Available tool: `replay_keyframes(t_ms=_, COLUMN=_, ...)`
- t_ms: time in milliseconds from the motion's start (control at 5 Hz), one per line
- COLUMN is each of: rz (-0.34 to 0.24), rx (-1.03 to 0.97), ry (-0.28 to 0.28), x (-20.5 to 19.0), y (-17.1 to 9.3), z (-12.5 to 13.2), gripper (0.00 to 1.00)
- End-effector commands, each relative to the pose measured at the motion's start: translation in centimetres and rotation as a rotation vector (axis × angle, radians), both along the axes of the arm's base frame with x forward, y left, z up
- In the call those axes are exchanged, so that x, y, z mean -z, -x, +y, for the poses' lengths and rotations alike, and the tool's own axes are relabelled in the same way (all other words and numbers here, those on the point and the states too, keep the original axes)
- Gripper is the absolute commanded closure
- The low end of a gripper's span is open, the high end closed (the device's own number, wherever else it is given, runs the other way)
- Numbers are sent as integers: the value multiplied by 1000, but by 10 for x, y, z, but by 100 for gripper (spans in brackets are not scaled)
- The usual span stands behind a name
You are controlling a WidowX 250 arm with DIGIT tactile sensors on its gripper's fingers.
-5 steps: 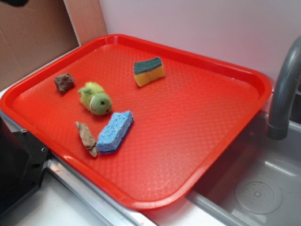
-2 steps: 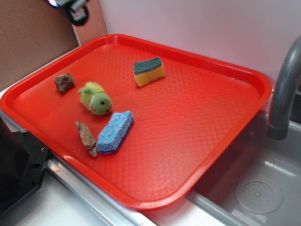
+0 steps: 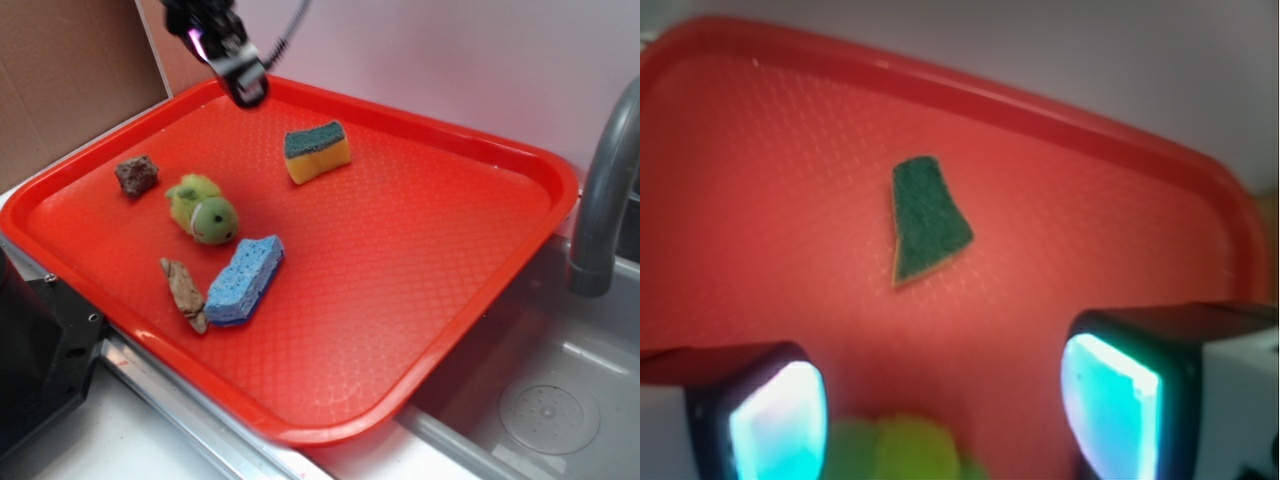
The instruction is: Grab the green sponge.
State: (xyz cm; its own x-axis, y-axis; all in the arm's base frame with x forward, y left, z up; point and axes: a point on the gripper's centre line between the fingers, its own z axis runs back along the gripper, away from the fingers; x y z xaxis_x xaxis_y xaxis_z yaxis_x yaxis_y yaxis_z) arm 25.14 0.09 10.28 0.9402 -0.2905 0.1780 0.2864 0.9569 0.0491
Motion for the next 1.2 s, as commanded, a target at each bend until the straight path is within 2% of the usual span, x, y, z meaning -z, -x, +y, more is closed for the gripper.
replay_keyframes(t_ms=0, rz=21, rx=79, ry=-13, x=43, y=-39, z=-1, gripper=0)
replay_keyframes(t_ms=400, rz=75, rx=90, ry=-15, x=66, y=-56, z=-3, gripper=0)
replay_keyframes(t_ms=600, rz=96, rx=82, ry=-28, x=69, y=-52, z=-2, gripper=100)
replay_keyframes(t_ms=800, rz=111, rx=77, ry=-13, x=67, y=-52, z=0, gripper=100)
replay_keyframes(t_ms=1000, rz=141, rx=26, ry=-48, x=46, y=-46, z=5, gripper=100)
